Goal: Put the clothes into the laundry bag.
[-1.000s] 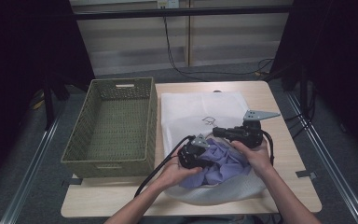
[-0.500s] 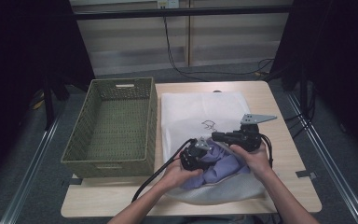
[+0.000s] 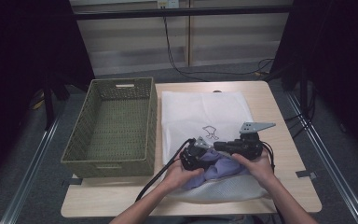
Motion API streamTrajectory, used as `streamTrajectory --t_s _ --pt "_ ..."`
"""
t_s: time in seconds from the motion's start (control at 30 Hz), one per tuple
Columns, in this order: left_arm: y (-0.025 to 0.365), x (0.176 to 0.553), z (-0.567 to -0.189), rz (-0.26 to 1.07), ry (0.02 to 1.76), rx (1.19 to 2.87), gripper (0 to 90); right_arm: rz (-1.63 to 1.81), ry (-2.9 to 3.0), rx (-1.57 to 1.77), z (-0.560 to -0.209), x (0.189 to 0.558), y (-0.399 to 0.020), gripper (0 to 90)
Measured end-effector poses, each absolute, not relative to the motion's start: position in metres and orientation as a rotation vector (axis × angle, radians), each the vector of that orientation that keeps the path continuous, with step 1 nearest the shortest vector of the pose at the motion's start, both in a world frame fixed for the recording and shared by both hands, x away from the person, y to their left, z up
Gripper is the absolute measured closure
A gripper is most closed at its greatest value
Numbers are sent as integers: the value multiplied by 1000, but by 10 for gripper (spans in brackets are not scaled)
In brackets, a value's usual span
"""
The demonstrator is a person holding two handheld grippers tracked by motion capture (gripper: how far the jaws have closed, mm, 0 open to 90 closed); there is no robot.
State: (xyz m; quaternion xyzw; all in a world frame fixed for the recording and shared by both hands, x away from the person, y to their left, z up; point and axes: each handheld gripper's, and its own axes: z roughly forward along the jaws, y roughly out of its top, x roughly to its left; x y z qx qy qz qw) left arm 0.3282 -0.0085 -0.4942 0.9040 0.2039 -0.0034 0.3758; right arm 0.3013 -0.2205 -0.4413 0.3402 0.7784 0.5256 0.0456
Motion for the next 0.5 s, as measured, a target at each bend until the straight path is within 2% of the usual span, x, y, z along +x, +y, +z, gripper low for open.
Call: streamTrajectory --t_s 0.2,0.33,0.37,0.43,0.47,0.5 --pt "-8 328 -495 -28 520 2309 730 1569 2422 1058 -454 300 -219 895" --pt "-8 327 -492 -20 506 2313 624 1571 2424 1066 -455 301 -220 895" --pt "-8 326 -491 -29 518 2302 624 1571 2424 1066 -455 301 -220 895" --pt "-5 325 -486 -43 521 2301 537 1570 2424 1073 -457 302 -221 895" --pt "-2 323 -482 -44 504 2306 465 1572 2422 1080 -457 303 -221 895" --pt "0 321 -479 -44 495 2312 438 1570 2422 1080 -458 303 -221 895"
